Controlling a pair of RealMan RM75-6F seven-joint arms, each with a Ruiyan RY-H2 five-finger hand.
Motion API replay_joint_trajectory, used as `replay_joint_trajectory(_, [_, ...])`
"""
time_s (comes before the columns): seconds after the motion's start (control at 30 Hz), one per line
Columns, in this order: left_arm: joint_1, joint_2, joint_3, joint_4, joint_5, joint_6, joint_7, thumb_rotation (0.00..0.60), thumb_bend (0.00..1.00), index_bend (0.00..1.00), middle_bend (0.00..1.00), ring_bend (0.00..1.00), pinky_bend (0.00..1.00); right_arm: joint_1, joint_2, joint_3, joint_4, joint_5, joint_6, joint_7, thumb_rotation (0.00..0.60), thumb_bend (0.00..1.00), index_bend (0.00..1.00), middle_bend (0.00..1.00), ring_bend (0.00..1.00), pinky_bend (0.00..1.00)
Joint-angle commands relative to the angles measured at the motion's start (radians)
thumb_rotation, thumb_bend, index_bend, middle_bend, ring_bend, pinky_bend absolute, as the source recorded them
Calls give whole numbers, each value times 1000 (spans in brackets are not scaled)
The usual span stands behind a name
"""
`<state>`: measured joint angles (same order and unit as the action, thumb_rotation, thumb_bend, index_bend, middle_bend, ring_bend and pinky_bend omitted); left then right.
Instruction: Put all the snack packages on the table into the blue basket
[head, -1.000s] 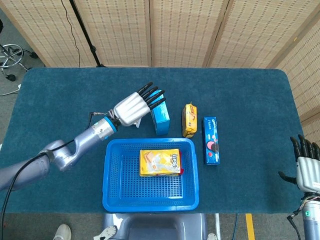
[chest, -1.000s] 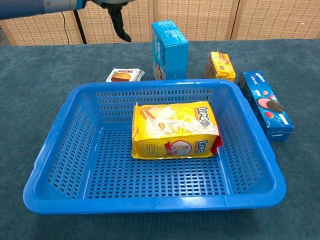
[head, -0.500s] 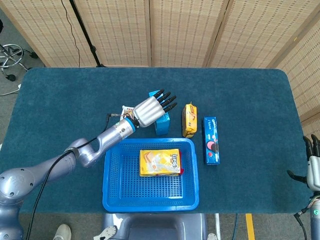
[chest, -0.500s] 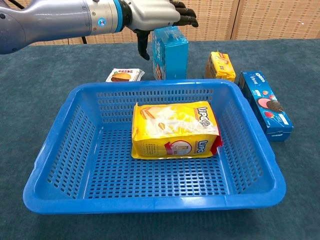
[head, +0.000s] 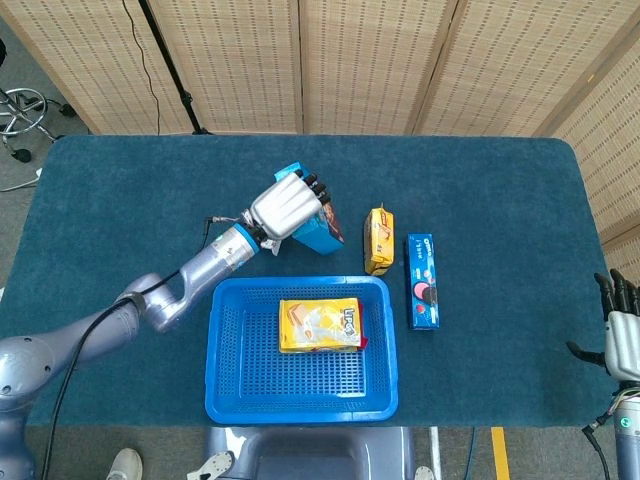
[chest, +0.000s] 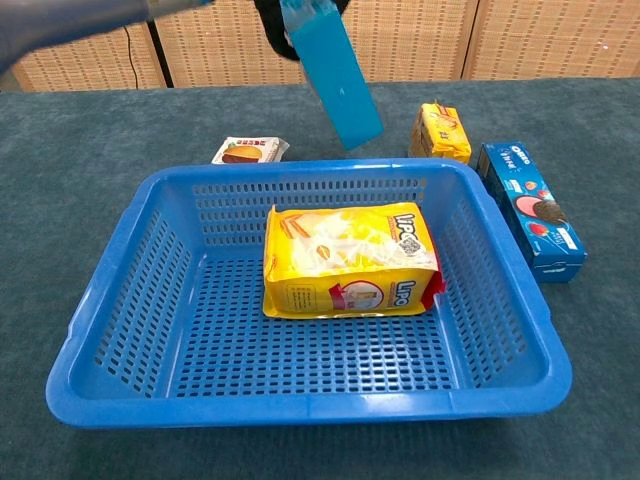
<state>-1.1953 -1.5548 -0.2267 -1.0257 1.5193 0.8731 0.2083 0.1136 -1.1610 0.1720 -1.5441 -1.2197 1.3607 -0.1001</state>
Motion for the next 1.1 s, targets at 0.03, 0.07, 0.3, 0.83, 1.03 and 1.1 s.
replay_joint_trajectory(0.03, [62,169,-1,-170,72,136,-73,600,296,747,599,594,553,2,-2,-4,-4,-6,-1,-4,600,0,0,0,0,0])
replay_joint_trajectory(0.07, [79,212,3,-218,87,164,-84,600,296,747,599,593,553,3,-3,-6,-6,-9,0,-7,600,0,0,0,0,0])
replay_joint_trajectory(0.3, [177,397,58,-420,202,322,-150,600,296,746,599,589,553,5,-6,-13,-18,-23,6,-24,600,0,0,0,0,0])
replay_joint_trajectory(0.83, [275,331,223,-327,642,661,-225,600,288,718,583,560,554,12,-13,-22,-33,-34,7,-49,600,0,0,0,0,0])
replay_joint_trajectory(1.03, [265,232,256,-170,760,775,-261,600,285,717,577,549,553,12,-12,-20,-29,-23,4,-49,600,0,0,0,0,0])
replay_joint_trajectory(1.1, [258,210,264,-142,789,788,-253,600,276,717,575,546,553,11,-13,-21,-29,-21,4,-50,600,0,0,0,0,0])
